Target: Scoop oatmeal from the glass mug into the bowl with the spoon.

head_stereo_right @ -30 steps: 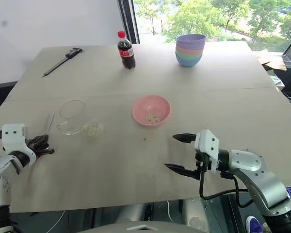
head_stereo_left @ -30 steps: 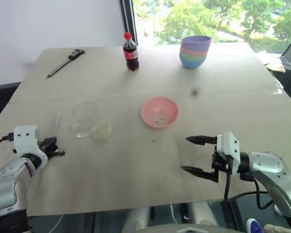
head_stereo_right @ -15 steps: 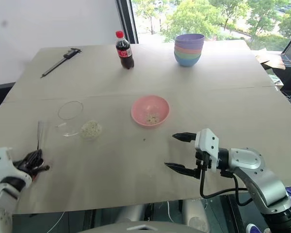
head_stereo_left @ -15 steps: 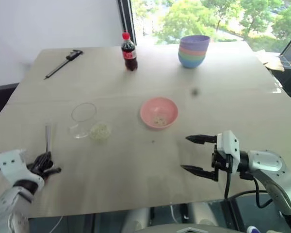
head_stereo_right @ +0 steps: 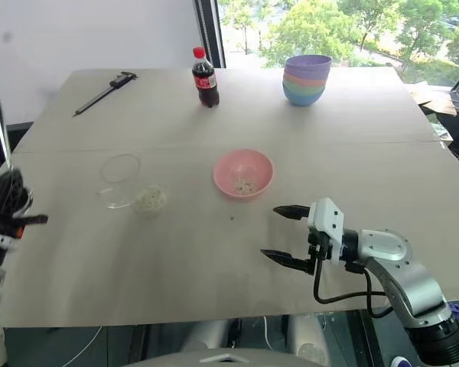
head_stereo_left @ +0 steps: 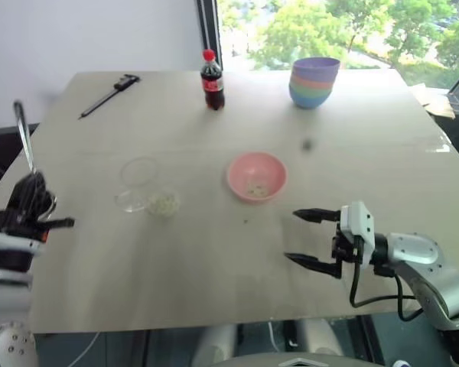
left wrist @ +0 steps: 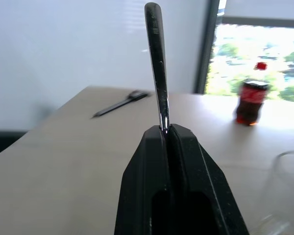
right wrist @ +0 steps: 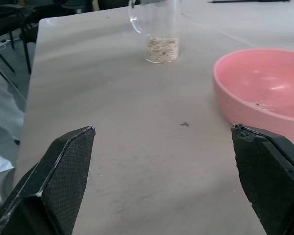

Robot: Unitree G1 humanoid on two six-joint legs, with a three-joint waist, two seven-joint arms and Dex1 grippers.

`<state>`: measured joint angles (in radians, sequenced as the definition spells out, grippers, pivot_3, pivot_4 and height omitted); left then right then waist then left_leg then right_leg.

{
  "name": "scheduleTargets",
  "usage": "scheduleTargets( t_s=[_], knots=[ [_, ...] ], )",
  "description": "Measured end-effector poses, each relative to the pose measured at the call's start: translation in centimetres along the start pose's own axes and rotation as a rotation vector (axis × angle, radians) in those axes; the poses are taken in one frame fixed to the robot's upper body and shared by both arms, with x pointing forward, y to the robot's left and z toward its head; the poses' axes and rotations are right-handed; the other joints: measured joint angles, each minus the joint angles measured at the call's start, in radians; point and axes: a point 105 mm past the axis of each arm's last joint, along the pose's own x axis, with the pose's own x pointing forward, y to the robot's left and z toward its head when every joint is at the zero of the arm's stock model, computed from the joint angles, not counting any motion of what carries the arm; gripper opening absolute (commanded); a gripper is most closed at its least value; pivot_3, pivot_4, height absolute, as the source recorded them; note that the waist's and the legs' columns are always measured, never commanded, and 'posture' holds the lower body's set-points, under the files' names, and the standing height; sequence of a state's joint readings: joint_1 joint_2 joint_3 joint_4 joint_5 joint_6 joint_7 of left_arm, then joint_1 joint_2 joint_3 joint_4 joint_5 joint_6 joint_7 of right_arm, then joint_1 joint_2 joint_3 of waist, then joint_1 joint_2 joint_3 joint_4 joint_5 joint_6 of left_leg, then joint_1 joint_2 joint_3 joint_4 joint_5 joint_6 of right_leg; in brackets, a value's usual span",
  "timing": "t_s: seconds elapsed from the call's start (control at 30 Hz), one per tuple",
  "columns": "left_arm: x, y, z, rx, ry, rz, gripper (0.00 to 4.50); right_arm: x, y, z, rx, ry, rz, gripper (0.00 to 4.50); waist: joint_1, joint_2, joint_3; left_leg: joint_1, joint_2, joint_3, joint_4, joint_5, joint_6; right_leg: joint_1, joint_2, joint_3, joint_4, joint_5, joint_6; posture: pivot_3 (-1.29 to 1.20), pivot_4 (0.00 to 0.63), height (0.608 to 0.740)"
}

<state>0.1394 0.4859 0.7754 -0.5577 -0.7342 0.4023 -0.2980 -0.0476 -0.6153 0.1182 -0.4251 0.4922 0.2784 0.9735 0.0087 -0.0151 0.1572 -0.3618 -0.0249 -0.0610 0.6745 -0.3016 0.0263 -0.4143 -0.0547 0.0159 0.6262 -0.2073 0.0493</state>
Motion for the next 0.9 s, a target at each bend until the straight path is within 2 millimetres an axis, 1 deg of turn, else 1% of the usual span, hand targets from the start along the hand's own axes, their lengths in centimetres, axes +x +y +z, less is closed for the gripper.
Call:
scheduleTargets(
  t_s=[0.03,0.07,0.13,0.17,0.2,0.23,0.27,0.33,0.37,0.4,0.47,0.6,0.67,0.7,0.77,0.83,0.9],
  knots=[
    [0.7,-1.5,0.4,-0.023,-0.013,-0.055,0.07,0.0,-0.1,-0.1,0.004,-0.001,-0.005,4.5,-0.002,0.0,0.0,0.0,0.0,0.0,0.0,0.0,0.0,0.0,0.0,0.0,0.0,0.0,0.0,0.0,0.15,0.74],
    [0.8,-1.9,0.5,-0.028,-0.013,-0.072,0.07,0.0,-0.1,-0.1,0.004,-0.001,-0.005,4.5,-0.001,0.0,0.0,0.0,0.0,0.0,0.0,0.0,0.0,0.0,0.0,0.0,0.0,0.0,0.0,0.0,0.15,0.74],
    [1.6,-4.8,0.8,-0.069,-0.015,-0.188,0.07,0.0,-0.1,0.0,0.005,-0.006,-0.009,4.5,0.002,0.0,0.0,-0.001,0.0,0.0,-0.001,0.0,0.0,-0.001,0.0,0.0,0.0,0.0,0.0,0.0,0.15,0.74],
    [1.6,-5.7,0.9,-0.078,-0.011,-0.226,0.07,0.0,-0.1,0.0,0.007,-0.01,-0.013,4.5,0.002,0.0,0.0,-0.001,0.0,0.0,-0.001,0.0,0.0,-0.001,0.0,0.0,0.0,0.0,0.0,0.0,0.15,0.74],
    [1.5,-7.4,0.6,-0.097,0.008,-0.298,0.07,0.0,-0.3,0.1,0.012,-0.02,-0.029,4.5,0.002,0.0,0.0,0.0,0.0,0.0,-0.001,0.0,0.0,-0.001,0.0,0.001,0.0,0.0,0.0,0.0,0.15,0.74],
    [1.3,-8.8,0.2,-0.105,0.034,-0.36,0.07,0.0,-0.5,0.2,0.016,-0.029,-0.043,4.5,0.001,0.001,0.0,0.0,0.0,0.001,-0.001,0.0,0.0,-0.001,0.0,0.001,0.0,0.0,0.0,0.0,0.15,0.74],
    [0.9,-10.6,-0.4,-0.111,0.075,-0.447,0.07,-0.1,-0.7,0.3,0.024,-0.042,-0.064,4.5,0.0,0.001,0.001,0.0,0.0,0.001,-0.001,0.0,0.0,-0.001,0.0,0.001,0.0,0.0,0.0,0.0,0.15,0.74],
    [0.3,-12.3,-0.9,-0.125,0.11,-0.526,0.07,-0.2,-1.2,0.6,0.045,-0.056,-0.092,4.5,0.0,0.002,0.001,0.0,0.0,0.001,-0.001,0.0,0.0,-0.001,0.001,0.001,0.0,0.0,0.0,0.0,0.15,0.74],
    [-0.1,-13.4,-1.3,-0.135,0.133,-0.579,0.07,-0.1,-1.7,1.0,0.075,-0.088,-0.124,4.5,0.0,0.002,0.001,0.0,0.0,0.001,-0.001,0.0,0.0,-0.001,0.001,0.001,0.0,0.0,0.0,0.0,0.15,0.74],
    [-0.9,-15.5,-2.1,-0.163,0.178,-0.686,0.07,0.2,-2.7,2.1,0.122,-0.145,-0.169,4.5,0.0,0.003,0.002,0.0,0.0,0.001,-0.001,-0.001,0.002,-0.001,0.002,0.001,0.0,-0.001,-0.002,0.0,0.15,0.74],
    [-1.5,-16.6,-2.4,-0.178,0.198,-0.751,0.07,0.4,-3.1,2.9,0.146,-0.172,-0.184,4.5,0.001,0.004,0.002,0.0,0.0,0.0,-0.001,-0.001,0.003,-0.001,0.002,0.001,0.001,-0.001,-0.004,0.0,0.15,0.74],
    [-3.1,-18.3,-3.8,-0.159,0.274,-0.891,0.07,2.0,-4.0,4.6,0.317,-0.24,-0.253,4.5,-0.003,0.006,0.004,0.0,0.001,0.0,-0.001,-0.001,0.003,-0.001,0.004,0.001,0.001,-0.001,-0.006,0.0,0.15,0.74],
    [-3.8,-18.6,-4.5,-0.146,0.304,-0.936,0.07,3.0,-3.8,5.4,0.412,-0.267,-0.233,4.5,-0.004,0.007,0.004,0.0,0.001,0.0,-0.002,-0.001,0.003,-0.001,0.005,0.001,0.001,-0.001,-0.006,0.0,0.15,0.74],
    [-4.0,-18.6,-5.1,-0.131,0.319,-0.951,0.07,3.6,-3.7,6.2,0.483,-0.295,-0.211,4.5,-0.005,0.008,0.005,0.0,0.001,0.0,-0.002,-0.001,0.003,-0.001,0.005,0.001,0.001,-0.001,-0.006,0.0,0.15,0.74],
    [-4.2,-18.6,-6.0,-0.115,0.338,-0.973,0.07,4.7,-3.0,7.7,0.562,-0.319,-0.146,4.5,-0.01,0.009,0.006,0.0,0.001,0.0,-0.002,-0.001,0.003,-0.002,0.004,0.001,0.001,-0.001,-0.006,0.0,0.15,0.74],
    [-4.5,-18.7,-6.5,-0.097,0.341,-0.99,0.07,5.2,-2.4,8.5,0.601,-0.314,-0.098,4.5,-0.009,0.009,0.006,-0.001,0.001,0.0,-0.002,-0.002,0.003,-0.001,0.004,0.001,0.0,-0.001,-0.006,0.0,0.15,0.74],
    [-4.6,-18.9,-6.7,-0.083,0.333,-1.001,0.07,5.3,-2.1,8.6,0.624,-0.304,-0.076,4.5,-0.009,0.009,0.006,-0.001,0.001,0.0,-0.002,-0.002,0.003,-0.001,0.004,0.001,0.0,0.0,-0.003,0.0,0.15,0.74]
  ],
)
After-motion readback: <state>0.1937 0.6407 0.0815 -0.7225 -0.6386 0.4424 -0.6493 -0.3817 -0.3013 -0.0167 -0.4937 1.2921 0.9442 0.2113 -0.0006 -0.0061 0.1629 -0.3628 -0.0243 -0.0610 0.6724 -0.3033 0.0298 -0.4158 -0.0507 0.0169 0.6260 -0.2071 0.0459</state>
